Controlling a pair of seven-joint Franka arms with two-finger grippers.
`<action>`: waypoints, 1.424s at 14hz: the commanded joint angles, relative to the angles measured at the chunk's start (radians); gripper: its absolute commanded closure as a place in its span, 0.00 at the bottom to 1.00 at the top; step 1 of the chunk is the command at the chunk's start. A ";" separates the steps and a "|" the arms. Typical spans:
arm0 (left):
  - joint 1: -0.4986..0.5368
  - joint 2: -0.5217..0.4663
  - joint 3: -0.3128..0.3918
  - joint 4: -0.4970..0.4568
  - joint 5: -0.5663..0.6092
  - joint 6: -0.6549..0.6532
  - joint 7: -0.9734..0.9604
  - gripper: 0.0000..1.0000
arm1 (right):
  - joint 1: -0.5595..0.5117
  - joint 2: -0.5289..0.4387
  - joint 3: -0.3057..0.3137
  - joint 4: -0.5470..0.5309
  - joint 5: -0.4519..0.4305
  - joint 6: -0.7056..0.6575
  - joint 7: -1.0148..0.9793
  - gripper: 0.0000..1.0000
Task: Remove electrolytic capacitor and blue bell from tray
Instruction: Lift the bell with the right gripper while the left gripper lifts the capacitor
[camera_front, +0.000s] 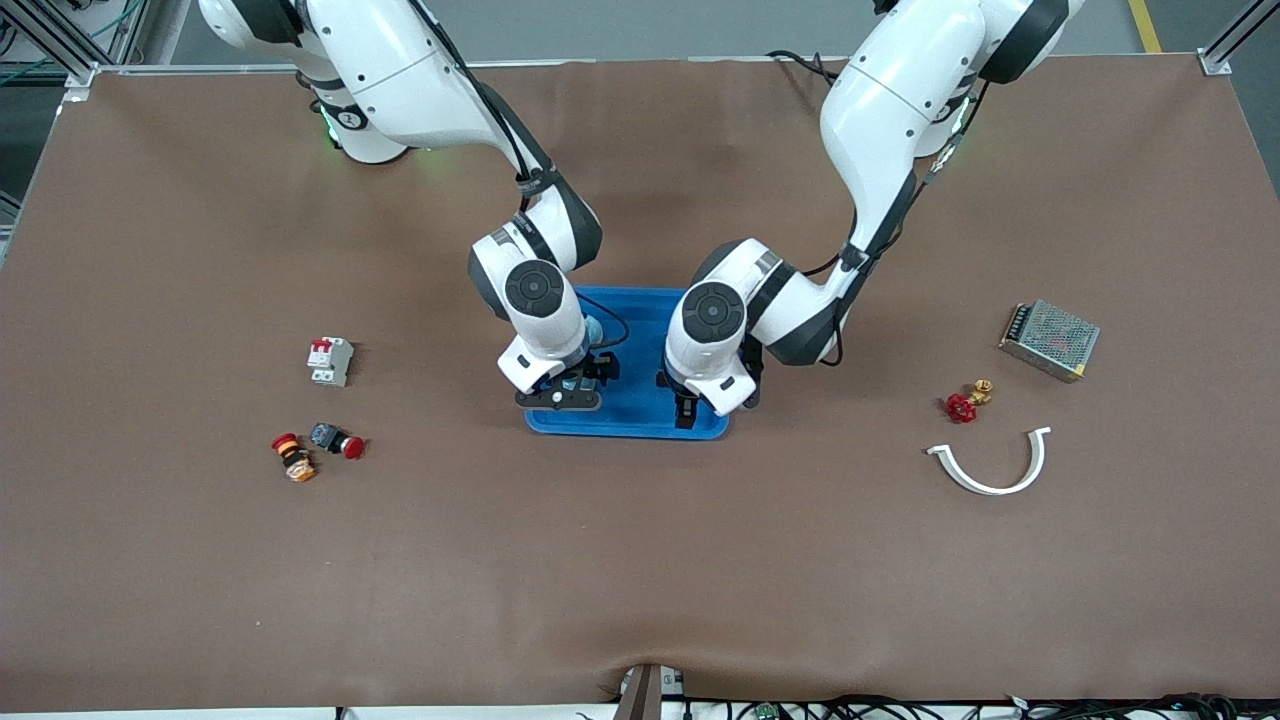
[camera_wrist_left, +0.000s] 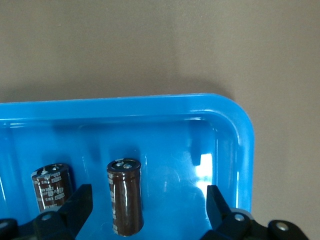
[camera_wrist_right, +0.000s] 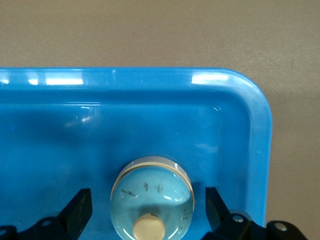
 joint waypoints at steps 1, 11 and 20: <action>-0.022 0.031 0.007 0.025 0.018 0.001 -0.022 0.00 | 0.009 0.009 -0.008 0.014 0.002 -0.001 0.010 0.00; -0.030 0.041 0.007 0.025 0.011 0.001 -0.022 0.00 | 0.009 0.010 -0.008 0.014 0.000 0.001 0.009 0.62; -0.048 0.048 0.007 0.025 0.011 0.005 -0.042 0.00 | -0.011 -0.030 -0.007 0.075 0.005 -0.120 -0.013 0.66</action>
